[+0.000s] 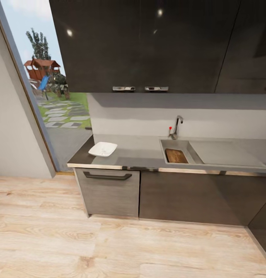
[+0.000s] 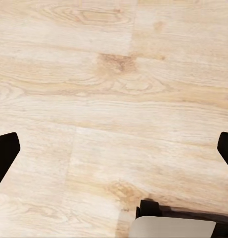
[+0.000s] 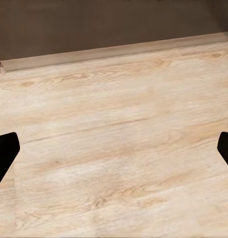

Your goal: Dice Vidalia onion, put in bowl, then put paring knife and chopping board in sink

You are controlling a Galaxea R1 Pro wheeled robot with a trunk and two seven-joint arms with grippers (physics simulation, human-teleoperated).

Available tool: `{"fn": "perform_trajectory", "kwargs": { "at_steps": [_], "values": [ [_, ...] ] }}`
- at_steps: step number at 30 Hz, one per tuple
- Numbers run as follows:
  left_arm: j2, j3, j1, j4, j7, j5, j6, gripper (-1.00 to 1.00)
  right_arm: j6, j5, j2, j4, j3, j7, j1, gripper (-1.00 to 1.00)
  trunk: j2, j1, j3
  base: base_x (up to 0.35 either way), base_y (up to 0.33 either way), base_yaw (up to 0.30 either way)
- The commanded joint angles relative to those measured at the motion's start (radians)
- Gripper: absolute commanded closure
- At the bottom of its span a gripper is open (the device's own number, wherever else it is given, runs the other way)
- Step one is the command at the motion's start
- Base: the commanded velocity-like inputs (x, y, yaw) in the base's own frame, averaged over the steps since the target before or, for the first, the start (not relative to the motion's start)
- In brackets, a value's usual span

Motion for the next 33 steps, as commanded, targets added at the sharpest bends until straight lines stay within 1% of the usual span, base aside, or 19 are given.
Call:
{"fn": "perform_trajectory", "kwargs": {
  "at_steps": [1, 10, 15, 16, 17, 19, 20, 21, 22, 23, 24, 25, 27, 29, 33],
  "values": [
    [-0.001, -0.008, -0.001, 0.003, 0.002, 0.003, -0.005, -1.00, -0.003, 0.001, 0.000, 0.001, -0.005, 0.001, -0.001, -1.00, -0.002, 0.000, 0.000, 0.000, 0.000, 0.000],
    [-0.001, -0.008, -0.001, 0.003, 0.003, 0.003, -0.005, -1.00, -0.003, 0.002, 0.000, 0.001, -0.005, 0.001, 0.000, -1.00, -0.002, 0.000, 0.014, 0.000, 0.000, 0.000],
    [0.003, -0.008, -0.001, 0.005, 0.003, 0.003, -0.002, -1.00, 0.011, 0.002, 0.000, 0.001, -0.004, -0.001, -0.001, -1.00, -0.002, 0.000, 0.016, 0.000, 0.000, 0.000],
    [0.010, -0.008, -0.001, 0.006, 0.004, 0.004, 0.000, -1.00, 0.032, 0.002, 0.000, 0.002, -0.003, -0.007, 0.000, -1.00, -0.002, 0.000, 0.016, 0.000, 0.000, 0.000],
    [0.019, -0.008, -0.001, 0.008, 0.005, 0.004, 0.006, -1.00, 0.076, 0.003, -0.006, 0.002, -0.004, -0.024, 0.000, -1.00, -0.002, 0.000, 0.016, 0.000, 0.000, 0.000],
    [0.032, -0.007, 0.000, 0.011, 0.006, 0.005, 0.032, -1.00, 0.171, 0.003, -0.026, 0.003, -0.003, -0.063, 0.002, -1.00, -0.002, 0.000, 0.016, 0.000, 0.000, 0.000],
    [0.044, -0.007, 0.007, 0.011, 0.003, 0.005, 0.082, -1.00, 0.256, 0.003, -0.037, 0.003, -0.002, -0.085, 0.003, -1.00, -0.002, 0.000, 0.016, 0.000, 0.000, 0.000],
    [0.050, -0.007, 0.017, 0.012, 0.000, 0.005, 0.129, -1.00, 0.314, 0.003, -0.041, 0.003, -0.002, -0.093, 0.003, -1.00, -0.002, 0.000, 0.016, 0.000, 0.000, 0.000],
    [0.055, -0.007, 0.038, 0.012, -0.004, 0.006, 0.206, -1.00, 0.396, 0.003, -0.045, 0.003, -0.002, -0.099, 0.004, -1.00, -0.002, 0.000, 0.016, 0.000, 0.000, 0.000],
    [0.057, -0.007, 0.058, 0.012, -0.005, 0.006, 0.247, -1.00, 0.448, 0.003, -0.047, 0.004, -0.002, -0.101, 0.005, -1.00, -0.002, 0.000, 0.016, 0.000, 0.000, 0.000],
    [0.057, -0.007, 0.082, 0.012, -0.007, 0.006, 0.274, -1.00, 0.498, 0.003, -0.048, 0.004, -0.002, -0.101, 0.005, -1.00, -0.002, 0.000, 0.016, 0.000, 0.000, 0.000],
    [0.054, -0.007, 0.122, 0.012, -0.009, 0.006, 0.297, -1.00, 0.566, 0.003, -0.048, 0.004, -0.002, -0.101, 0.012, -1.00, -0.002, 0.000, 0.016, 0.000, 0.000, 0.000],
    [0.051, -0.007, 0.168, 0.012, -0.012, 0.006, 0.311, -1.00, 0.620, 0.003, -0.049, 0.004, -0.002, -0.098, 0.029, -1.00, -0.002, 0.000, 0.016, 0.000, 0.000, 0.000],
    [0.040, -0.007, 0.195, 0.012, -0.030, 0.006, 0.323, -1.00, 0.648, 0.003, -0.049, 0.003, -0.002, -0.095, 0.038, -1.00, -0.002, 0.000, 0.016, 0.000, 0.000, 0.000],
    [0.026, -0.006, 0.208, 0.011, -0.039, 0.006, 0.330, -1.00, 0.655, 0.003, -0.049, -0.002, -0.002, -0.098, 0.042, -1.00, -0.002, 0.000, 0.016, 0.000, 0.000, 0.000]
  ]
}}
